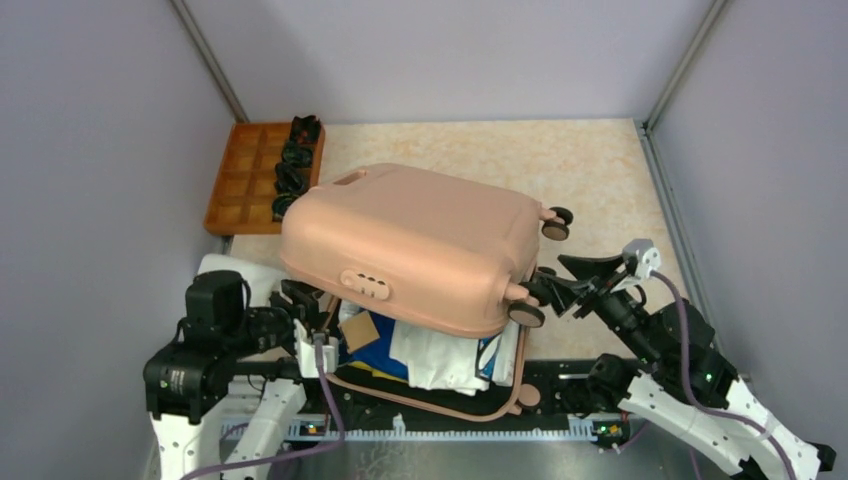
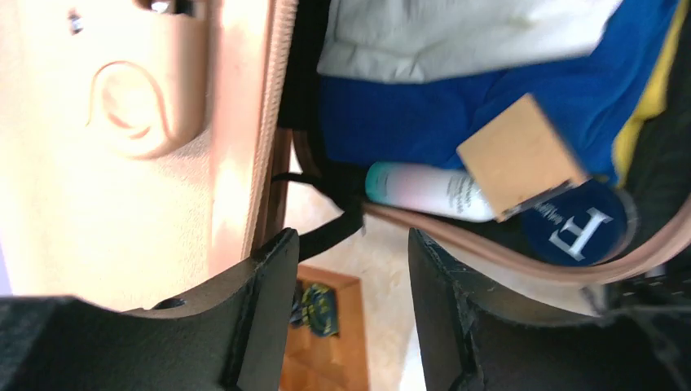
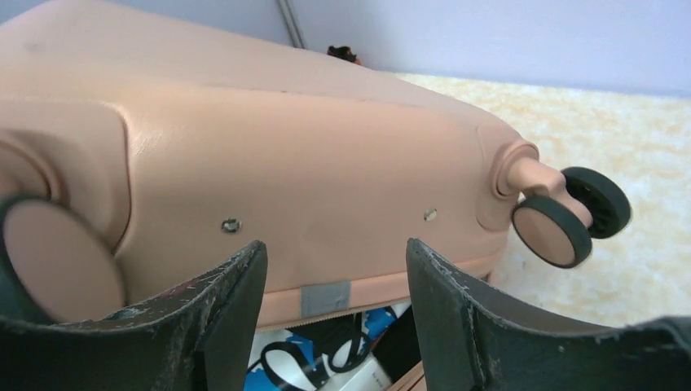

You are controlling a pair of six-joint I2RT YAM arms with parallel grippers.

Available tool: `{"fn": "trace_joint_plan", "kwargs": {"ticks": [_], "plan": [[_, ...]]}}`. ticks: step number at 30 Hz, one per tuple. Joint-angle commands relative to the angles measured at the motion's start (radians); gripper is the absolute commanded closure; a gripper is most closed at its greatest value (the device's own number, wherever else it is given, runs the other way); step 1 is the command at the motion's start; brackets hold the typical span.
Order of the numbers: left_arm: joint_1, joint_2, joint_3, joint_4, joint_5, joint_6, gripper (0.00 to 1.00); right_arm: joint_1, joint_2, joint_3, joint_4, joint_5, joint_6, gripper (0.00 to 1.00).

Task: Pack the luggage
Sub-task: Close the luggage at the center of the board.

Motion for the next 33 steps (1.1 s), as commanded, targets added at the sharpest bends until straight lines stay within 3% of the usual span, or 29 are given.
{"fn": "trace_joint_plan", "kwargs": {"ticks": [1, 7, 17, 23, 27, 30, 32, 33], "plan": [[-0.003, 0.111, 0.190, -0.030, 0.158, -0.169, 0.40, 0.011, 0.007, 0.063, -0.084, 0.120, 0.203, 0.37], [-0.006, 0.260, 0.433, -0.032, 0.330, -0.434, 0.37, 0.011, -0.044, 0.070, -0.077, 0.198, 0.257, 0.36], [-0.025, 0.255, 0.361, -0.029, 0.323, -0.430, 0.31, 0.011, 0.062, 0.150, -0.174, 0.304, 0.356, 0.33], [-0.026, 0.178, 0.057, -0.030, 0.187, -0.092, 0.24, 0.011, 0.237, 0.227, -0.404, 0.386, 0.589, 0.28], [-0.026, 0.159, -0.099, -0.030, 0.153, 0.146, 0.18, 0.011, 0.427, 0.249, -0.565, 0.284, 0.833, 0.26], [-0.026, 0.124, -0.191, -0.028, 0.095, 0.330, 0.16, 0.010, 0.462, 0.235, -0.649, 0.209, 0.956, 0.22], [-0.026, 0.131, -0.205, 0.038, 0.088, 0.279, 0.14, 0.010, 0.418, 0.220, -0.676, 0.189, 1.002, 0.15], [-0.026, 0.154, -0.185, 0.109, 0.100, 0.154, 0.14, 0.009, 0.389, 0.212, -0.687, 0.177, 1.019, 0.03]]}}
